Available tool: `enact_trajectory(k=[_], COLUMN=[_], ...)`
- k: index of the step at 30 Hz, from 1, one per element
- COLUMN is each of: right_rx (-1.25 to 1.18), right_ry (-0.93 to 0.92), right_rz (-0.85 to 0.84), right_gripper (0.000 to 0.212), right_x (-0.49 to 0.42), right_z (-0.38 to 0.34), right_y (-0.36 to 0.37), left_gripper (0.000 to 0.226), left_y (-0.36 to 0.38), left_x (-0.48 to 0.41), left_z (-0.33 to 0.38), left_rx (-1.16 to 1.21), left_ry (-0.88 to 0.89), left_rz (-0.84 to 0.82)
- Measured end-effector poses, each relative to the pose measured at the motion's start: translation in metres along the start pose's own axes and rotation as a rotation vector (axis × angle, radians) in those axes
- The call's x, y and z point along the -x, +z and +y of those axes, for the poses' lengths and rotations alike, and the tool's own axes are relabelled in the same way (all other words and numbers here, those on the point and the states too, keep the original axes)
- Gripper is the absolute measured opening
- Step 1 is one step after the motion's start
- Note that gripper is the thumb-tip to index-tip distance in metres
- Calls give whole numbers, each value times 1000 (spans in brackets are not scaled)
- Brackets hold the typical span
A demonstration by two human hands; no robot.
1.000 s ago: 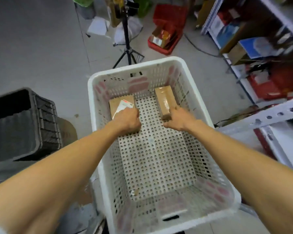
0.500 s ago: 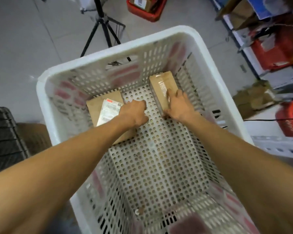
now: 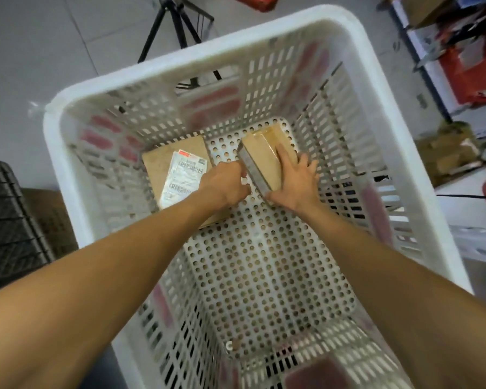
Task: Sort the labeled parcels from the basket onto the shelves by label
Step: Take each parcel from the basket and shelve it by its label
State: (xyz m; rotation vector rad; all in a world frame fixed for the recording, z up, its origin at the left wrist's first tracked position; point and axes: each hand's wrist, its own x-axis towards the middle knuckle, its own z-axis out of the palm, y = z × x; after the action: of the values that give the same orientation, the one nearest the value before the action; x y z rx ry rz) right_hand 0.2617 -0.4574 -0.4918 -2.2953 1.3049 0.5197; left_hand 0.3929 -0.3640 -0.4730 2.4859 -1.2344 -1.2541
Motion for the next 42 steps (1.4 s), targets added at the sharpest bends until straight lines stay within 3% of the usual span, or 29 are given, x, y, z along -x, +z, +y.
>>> enact_trajectory(k=[5,11,16,19,29,35,42], right_rx=[-222,-311,-793,-935,-955,-917,-941], right_ry=[44,57,167,203,111,-125,-291], right_rz=[-47,-54,-141,-184,-306,-259,-158], right_gripper=[109,105,103,103,102,100,100], right_x=[-9,-12,-5,6,69,142,251], right_z=[11,17,22,24,35,33,43], right_y=[-5,-10,-8,-4,-35,-114,-174], left_gripper=[31,33,32,30,25,16,33], left_y=[-6,-8,-7,-9,-34,-64,-73], left_x=[4,7,9,13,91,197,325], left_z=[-8,-18,-17,-15,13,62,104], left_rx=[26,32,37,29,100,55,19], left_ry=[-43,-58,-46,-40,-79,-52,-107], left_rz=[13,9,5,7,63,178,330])
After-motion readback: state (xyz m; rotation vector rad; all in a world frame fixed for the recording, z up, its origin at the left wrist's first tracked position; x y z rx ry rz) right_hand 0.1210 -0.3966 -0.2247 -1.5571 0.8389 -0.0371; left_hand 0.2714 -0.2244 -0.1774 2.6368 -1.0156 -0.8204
